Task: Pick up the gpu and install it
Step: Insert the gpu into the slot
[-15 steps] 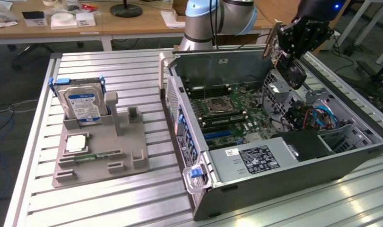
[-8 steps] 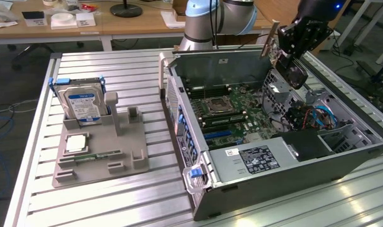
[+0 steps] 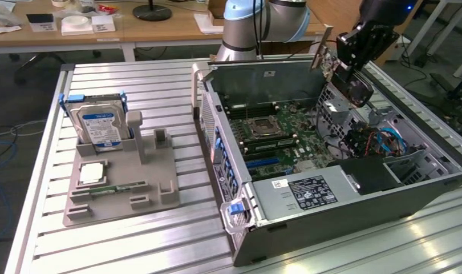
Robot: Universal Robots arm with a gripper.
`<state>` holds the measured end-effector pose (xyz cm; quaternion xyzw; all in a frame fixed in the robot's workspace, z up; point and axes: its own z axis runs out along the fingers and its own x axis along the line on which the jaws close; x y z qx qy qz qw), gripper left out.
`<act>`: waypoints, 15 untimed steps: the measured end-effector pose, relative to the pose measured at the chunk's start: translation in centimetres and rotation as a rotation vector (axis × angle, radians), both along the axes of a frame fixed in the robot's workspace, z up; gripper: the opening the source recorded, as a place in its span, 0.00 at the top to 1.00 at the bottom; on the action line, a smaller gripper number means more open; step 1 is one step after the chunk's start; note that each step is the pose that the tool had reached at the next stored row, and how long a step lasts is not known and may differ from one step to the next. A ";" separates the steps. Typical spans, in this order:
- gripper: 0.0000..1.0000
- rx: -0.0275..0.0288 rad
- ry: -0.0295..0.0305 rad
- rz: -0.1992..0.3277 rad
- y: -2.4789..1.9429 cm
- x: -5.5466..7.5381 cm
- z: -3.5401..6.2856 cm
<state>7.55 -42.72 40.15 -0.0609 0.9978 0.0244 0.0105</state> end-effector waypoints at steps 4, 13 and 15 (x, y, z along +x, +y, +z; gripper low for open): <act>0.73 -0.0007 0.0000 0.066 0.00 0.0 -0.01; 0.73 -0.0013 0.0000 0.224 0.00 0.0 -0.05; 0.73 -0.0015 0.0000 0.260 0.00 0.0 -0.05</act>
